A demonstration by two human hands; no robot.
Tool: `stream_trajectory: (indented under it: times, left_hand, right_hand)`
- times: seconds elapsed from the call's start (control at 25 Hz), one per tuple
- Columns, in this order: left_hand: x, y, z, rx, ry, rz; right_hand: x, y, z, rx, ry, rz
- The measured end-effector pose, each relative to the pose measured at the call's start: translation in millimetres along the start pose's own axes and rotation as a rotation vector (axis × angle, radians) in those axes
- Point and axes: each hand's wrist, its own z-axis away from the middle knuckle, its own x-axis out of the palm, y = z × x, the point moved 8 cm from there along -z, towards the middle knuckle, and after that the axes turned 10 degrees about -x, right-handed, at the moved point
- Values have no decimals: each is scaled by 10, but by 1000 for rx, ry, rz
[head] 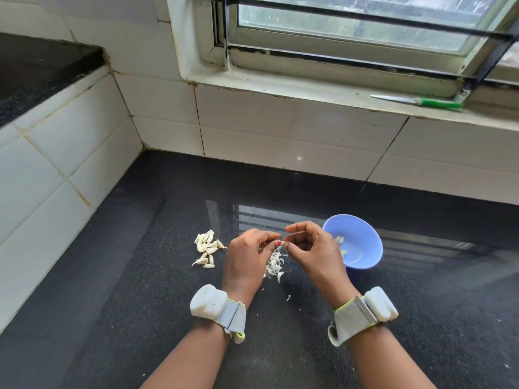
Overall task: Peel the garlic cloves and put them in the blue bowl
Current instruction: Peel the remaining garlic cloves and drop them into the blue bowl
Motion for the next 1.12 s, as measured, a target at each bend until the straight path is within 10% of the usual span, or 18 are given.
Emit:
stream_trajectory:
  times: [1.12]
  left_hand:
    - [90,-138,7,-145,-101,-98]
  right_hand:
    - [-137,98,-53,277,151,-620]
